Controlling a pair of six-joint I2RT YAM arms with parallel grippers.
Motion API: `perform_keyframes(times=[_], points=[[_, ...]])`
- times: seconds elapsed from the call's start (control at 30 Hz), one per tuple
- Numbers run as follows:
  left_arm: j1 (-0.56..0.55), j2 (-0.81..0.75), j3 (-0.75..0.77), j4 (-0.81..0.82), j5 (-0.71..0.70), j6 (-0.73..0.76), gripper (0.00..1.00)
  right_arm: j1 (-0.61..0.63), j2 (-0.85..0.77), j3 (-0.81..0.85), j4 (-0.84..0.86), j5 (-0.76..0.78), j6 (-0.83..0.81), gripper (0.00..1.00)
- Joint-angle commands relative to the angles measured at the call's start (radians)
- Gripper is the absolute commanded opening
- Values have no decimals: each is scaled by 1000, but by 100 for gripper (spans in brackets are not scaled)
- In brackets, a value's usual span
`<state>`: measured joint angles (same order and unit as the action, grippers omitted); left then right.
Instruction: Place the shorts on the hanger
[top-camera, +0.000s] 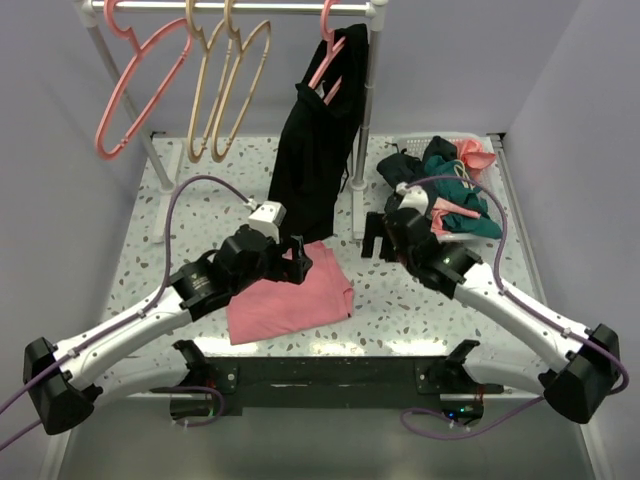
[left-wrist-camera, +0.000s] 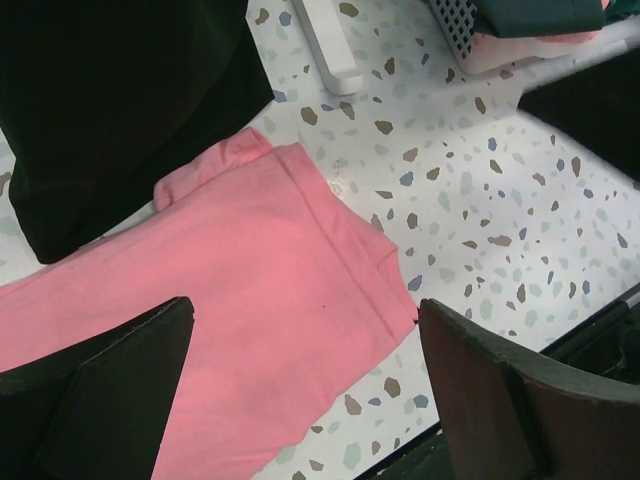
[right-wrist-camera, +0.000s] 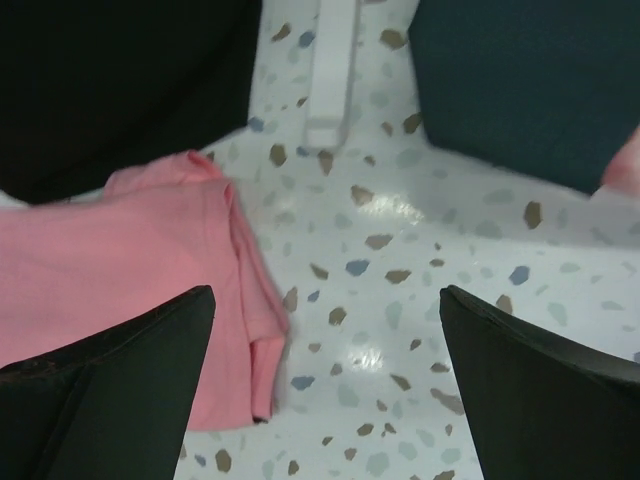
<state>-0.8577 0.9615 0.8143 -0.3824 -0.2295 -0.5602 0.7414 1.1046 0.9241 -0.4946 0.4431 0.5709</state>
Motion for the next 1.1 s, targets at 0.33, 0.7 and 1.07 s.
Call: perform_keyframes(times=[0.33, 0.7, 1.07], points=[[3, 19, 137, -38, 85, 98, 100, -526, 366, 449, -13, -26, -118, 94], [2, 14, 134, -36, 101, 112, 100, -505, 469, 544, -45, -113, -181, 80], [3, 34, 129, -35, 117, 128, 100, -568, 527, 602, -56, 26, -227, 81]])
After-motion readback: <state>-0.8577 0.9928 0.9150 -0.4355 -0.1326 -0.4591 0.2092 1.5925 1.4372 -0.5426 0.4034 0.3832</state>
